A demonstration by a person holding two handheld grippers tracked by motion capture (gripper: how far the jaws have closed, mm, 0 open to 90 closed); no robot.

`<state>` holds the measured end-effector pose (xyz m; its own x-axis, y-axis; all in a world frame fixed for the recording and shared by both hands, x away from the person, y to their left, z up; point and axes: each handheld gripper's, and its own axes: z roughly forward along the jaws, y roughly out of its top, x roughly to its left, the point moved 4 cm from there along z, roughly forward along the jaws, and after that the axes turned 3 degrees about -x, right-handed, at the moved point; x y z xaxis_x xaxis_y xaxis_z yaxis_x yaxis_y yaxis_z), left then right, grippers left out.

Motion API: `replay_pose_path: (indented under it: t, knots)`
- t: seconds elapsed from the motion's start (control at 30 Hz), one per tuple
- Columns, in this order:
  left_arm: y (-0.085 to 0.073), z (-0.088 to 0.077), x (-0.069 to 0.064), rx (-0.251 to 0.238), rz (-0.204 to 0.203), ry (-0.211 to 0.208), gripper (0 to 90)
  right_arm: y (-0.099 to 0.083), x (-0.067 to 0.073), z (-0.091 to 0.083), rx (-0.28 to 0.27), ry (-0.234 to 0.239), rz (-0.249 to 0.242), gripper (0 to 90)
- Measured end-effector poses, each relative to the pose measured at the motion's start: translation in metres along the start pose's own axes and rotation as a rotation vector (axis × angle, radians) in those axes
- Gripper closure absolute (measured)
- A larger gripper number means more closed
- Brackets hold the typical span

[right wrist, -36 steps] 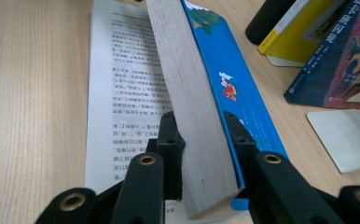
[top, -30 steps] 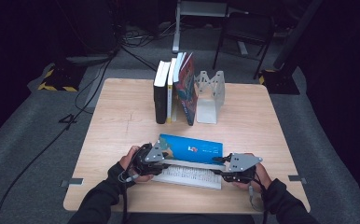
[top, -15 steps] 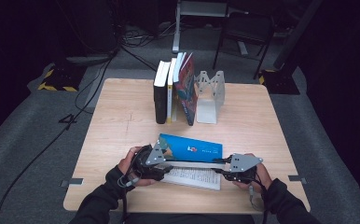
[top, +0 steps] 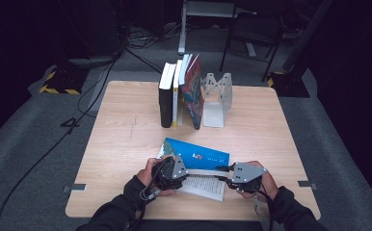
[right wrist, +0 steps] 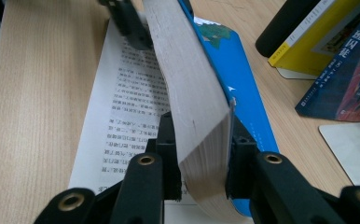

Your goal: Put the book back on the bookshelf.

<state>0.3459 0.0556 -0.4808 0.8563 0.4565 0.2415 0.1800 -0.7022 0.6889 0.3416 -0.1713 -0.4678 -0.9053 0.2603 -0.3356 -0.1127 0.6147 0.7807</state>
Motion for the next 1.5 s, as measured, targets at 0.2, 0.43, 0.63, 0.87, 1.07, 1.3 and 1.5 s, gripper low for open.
replay_pose_path:
  t: [0.2, 0.43, 0.63, 0.87, 1.07, 1.3, 1.5]
  knots:
    - [-0.004, 0.000, 0.003, -0.021, -0.014, -0.042, 62.1, -0.014, -0.014, -0.001, -0.010, 0.006, 0.027, 51.4]
    - [-0.004, 0.000, 0.010, -0.039, -0.015, -0.084, 64.1, -0.039, -0.028, 0.000, 0.015, -0.002, 0.071, 65.5]
    - [-0.002, -0.003, 0.011, -0.013, -0.002, -0.075, 54.1, -0.028, -0.017, 0.000, 0.050, -0.041, 0.013, 69.2]
    - [0.011, 0.002, 0.003, -0.034, -0.011, -0.053, 47.0, -0.023, -0.016, 0.000, 0.043, -0.046, 0.044, 69.1]
    - [0.014, 0.001, 0.001, -0.067, 0.002, -0.055, 64.3, -0.021, -0.021, -0.001, 0.035, -0.049, 0.065, 68.2]
    - [0.013, 0.002, 0.000, -0.123, -0.017, -0.036, 68.6, -0.024, -0.029, -0.003, 0.002, -0.066, 0.118, 58.0]
    - [0.011, -0.004, 0.008, -0.195, -0.083, -0.059, 69.7, -0.037, -0.048, -0.021, -0.027, -0.130, 0.249, 45.5]
